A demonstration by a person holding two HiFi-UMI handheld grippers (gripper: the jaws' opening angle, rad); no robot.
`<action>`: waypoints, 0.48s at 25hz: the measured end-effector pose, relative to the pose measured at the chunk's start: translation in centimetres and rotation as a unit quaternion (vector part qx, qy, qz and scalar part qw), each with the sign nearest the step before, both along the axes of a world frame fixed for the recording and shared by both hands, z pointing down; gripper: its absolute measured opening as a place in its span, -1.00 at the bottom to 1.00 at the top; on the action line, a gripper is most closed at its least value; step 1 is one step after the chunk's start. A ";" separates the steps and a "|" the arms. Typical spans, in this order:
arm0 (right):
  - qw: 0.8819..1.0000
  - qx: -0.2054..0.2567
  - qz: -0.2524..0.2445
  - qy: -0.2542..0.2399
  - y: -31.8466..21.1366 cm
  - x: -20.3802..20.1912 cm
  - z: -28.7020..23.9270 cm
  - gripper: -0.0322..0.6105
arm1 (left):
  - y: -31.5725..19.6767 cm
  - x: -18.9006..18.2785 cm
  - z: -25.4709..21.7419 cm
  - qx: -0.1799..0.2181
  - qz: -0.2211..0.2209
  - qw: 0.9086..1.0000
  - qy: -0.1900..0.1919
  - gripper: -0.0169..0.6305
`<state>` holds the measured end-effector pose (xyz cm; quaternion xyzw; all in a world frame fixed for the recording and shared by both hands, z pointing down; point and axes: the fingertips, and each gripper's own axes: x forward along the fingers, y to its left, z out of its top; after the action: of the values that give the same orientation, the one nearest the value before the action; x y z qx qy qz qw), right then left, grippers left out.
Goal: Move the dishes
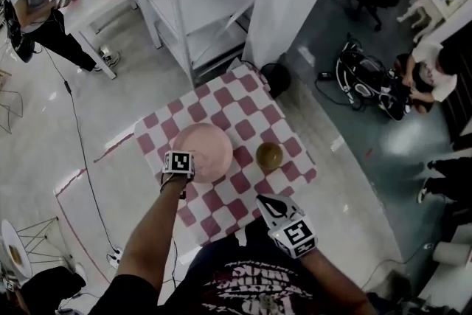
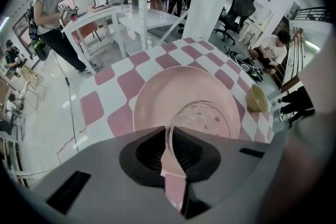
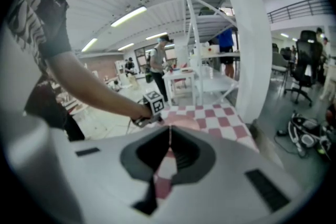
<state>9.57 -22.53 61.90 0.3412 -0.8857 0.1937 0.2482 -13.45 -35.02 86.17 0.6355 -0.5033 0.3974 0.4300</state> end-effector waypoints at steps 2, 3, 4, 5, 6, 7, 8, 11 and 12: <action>1.000 -0.001 0.009 0.005 0.4 0.3 0.1 -0.79 | 0.2 -0.1 0.6 0.000 0.005 1.000 -0.001 -0.79; 1.000 -0.002 0.011 0.005 0.6 0.3 0.1 -0.79 | 0.5 -0.1 0.8 -0.003 0.007 1.000 -0.004 -0.78; 1.000 -0.002 0.013 0.005 0.7 0.2 0.0 -0.79 | 0.4 -0.2 0.7 0.003 0.012 1.000 -0.009 -0.78; 1.000 -0.003 0.012 0.005 0.8 0.1 0.0 -0.79 | 0.2 -0.4 0.5 0.014 0.016 1.000 -0.015 -0.77; 1.000 -0.002 0.011 0.006 0.8 0.0 0.0 -0.79 | 0.0 -0.5 0.2 0.024 0.017 0.999 -0.017 -0.77; 1.000 -0.002 0.008 0.007 0.8 -0.2 0.0 -0.79 | -0.1 -0.5 -0.3 0.035 0.015 0.999 -0.016 -0.75; 1.000 -0.001 0.004 0.008 0.8 -0.4 -0.1 -0.79 | -0.2 -0.5 -1.0 0.045 0.011 0.999 -0.011 -0.70; 1.000 0.004 -0.009 0.008 0.4 -1.3 -0.6 -0.79 | 0.0 -0.8 -3.4 0.077 -0.001 0.997 0.004 -0.64; 1.000 0.006 -0.014 0.007 0.2 -1.6 -0.7 -0.79 | 0.1 -1.4 -4.8 0.098 -0.007 0.995 -0.003 -0.64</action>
<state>7.94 -22.34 61.22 0.3317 -0.8896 0.1824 0.2554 -14.88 -34.87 81.38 0.6698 -0.5455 0.3455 0.3667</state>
